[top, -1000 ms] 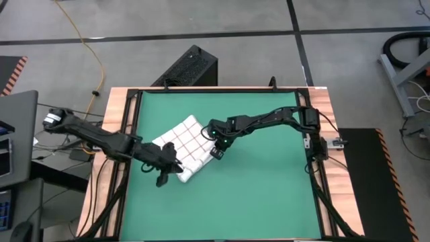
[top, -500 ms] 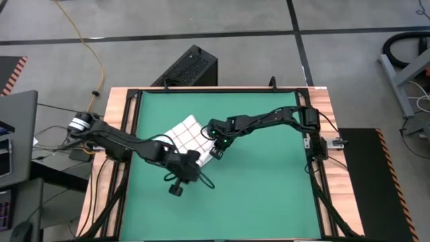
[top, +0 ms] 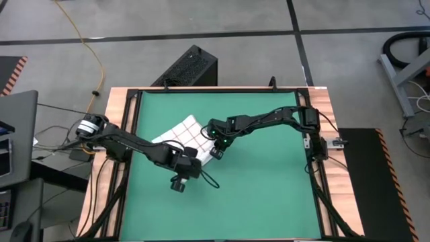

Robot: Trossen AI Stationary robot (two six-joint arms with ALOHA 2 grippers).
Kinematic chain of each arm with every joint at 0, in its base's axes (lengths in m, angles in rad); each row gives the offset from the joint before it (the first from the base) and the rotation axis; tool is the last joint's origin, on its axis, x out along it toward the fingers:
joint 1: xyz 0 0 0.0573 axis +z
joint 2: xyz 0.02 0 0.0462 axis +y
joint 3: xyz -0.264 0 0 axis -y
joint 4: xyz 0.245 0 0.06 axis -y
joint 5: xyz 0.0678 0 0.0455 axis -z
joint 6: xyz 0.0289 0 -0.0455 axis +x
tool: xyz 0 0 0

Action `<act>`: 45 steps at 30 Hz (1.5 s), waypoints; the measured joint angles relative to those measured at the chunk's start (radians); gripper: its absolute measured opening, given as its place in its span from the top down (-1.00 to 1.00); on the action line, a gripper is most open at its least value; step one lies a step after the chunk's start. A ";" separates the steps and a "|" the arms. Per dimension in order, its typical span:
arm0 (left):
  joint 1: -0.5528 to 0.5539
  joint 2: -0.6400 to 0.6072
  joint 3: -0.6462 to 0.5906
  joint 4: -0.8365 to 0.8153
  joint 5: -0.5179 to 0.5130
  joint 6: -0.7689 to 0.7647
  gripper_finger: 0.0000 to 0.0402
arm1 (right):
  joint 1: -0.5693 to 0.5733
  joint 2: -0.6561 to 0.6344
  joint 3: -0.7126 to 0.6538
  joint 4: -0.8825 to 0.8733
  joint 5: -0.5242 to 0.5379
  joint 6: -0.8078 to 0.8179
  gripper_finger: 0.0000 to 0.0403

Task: Roll towel
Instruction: Roll the white towel

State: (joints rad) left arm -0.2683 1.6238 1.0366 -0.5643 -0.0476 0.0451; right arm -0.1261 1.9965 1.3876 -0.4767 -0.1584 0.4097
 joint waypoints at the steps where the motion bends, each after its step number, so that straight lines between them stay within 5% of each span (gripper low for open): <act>1: 0.000 0.000 0.000 -0.010 -0.003 -0.006 1.00 | 0.000 0.000 0.000 0.000 0.000 -0.002 0.92; 13: 0.003 0.000 -0.001 -0.078 -0.115 -0.084 1.00 | 0.000 0.000 0.000 0.000 0.002 -0.019 0.92; 29: 0.000 -0.022 -0.140 -0.029 -0.100 -0.249 1.00 | 0.000 0.000 0.001 0.002 0.002 -0.029 0.92; 37: 0.000 -0.023 -0.178 0.006 -0.100 -0.272 1.00 | 0.000 -0.015 0.001 -0.007 0.003 -0.132 0.63; 45: -0.003 -0.026 -0.206 0.025 -0.097 -0.294 1.00 | -0.032 -0.074 0.001 -0.003 0.005 -0.252 0.58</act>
State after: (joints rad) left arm -0.2710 1.5982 0.8303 -0.5395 -0.1444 -0.2493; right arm -0.1580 1.9221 1.3884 -0.4795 -0.1531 0.1574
